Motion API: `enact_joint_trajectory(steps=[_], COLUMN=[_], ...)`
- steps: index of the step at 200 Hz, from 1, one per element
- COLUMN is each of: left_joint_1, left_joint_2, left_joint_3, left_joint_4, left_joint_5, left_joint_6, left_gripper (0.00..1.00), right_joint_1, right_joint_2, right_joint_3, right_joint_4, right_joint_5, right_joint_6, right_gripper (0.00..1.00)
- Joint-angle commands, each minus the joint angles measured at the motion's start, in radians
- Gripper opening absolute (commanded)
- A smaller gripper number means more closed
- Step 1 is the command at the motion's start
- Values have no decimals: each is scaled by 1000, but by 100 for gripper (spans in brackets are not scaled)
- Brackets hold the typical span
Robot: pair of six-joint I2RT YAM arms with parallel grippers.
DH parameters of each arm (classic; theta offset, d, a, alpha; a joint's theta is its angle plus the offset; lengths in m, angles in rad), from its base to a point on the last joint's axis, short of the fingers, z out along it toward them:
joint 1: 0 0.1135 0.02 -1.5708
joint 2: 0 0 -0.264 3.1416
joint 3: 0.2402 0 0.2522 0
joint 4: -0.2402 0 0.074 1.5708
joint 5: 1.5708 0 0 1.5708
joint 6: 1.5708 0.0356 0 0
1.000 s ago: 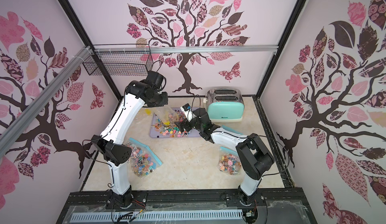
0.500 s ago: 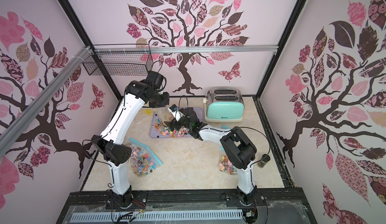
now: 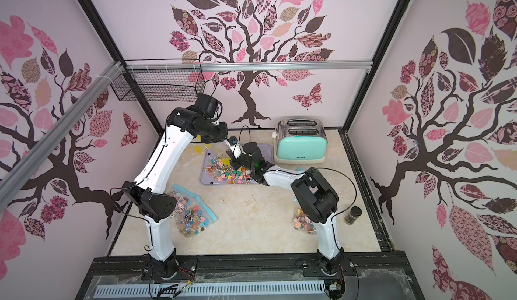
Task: Pour candies out of the ziploc bag
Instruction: 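Pour the candies out of the ziploc bag onto the tray.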
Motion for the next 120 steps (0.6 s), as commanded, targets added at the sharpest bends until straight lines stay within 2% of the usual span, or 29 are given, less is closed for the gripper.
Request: enact_joint_trajectory(steps=[1, 15, 39, 44, 52, 85, 105, 120], left_joint_1=[9, 18, 28, 32, 33, 38, 43, 42], left_joint_2=[-11, -36, -92, -106, -130, -237, -279, -309], left_joint_3=[33, 36, 24, 17, 1, -122, -188, -240], left_joint_4=[9, 15, 21, 21, 20, 30, 26, 32], left_joint_5=[-52, -100, -185, -197, -217, -255, -245, -240], left_joint_6=[24, 34, 54, 59, 59, 74, 77, 84], left_gripper=[41, 56, 72, 84, 97, 98, 98, 98], right_joint_1=[7, 4, -1, -4, -10, -26, -71, -77], right_joint_2=[-28, -46, -61, -63, -67, -90, -85, -113], right_joint_3=[6, -34, -78, -83, -87, -167, -187, -294], right_joint_4=[-6, 41, 140, 156, 173, 375, 415, 546], right_joint_5=[37, 44, 44, 37, 31, 18, -95, -22], right_joint_6=[59, 123, 254, 283, 336, 522, 664, 715], right_gripper=[0, 0, 0, 0, 0, 0, 0, 0])
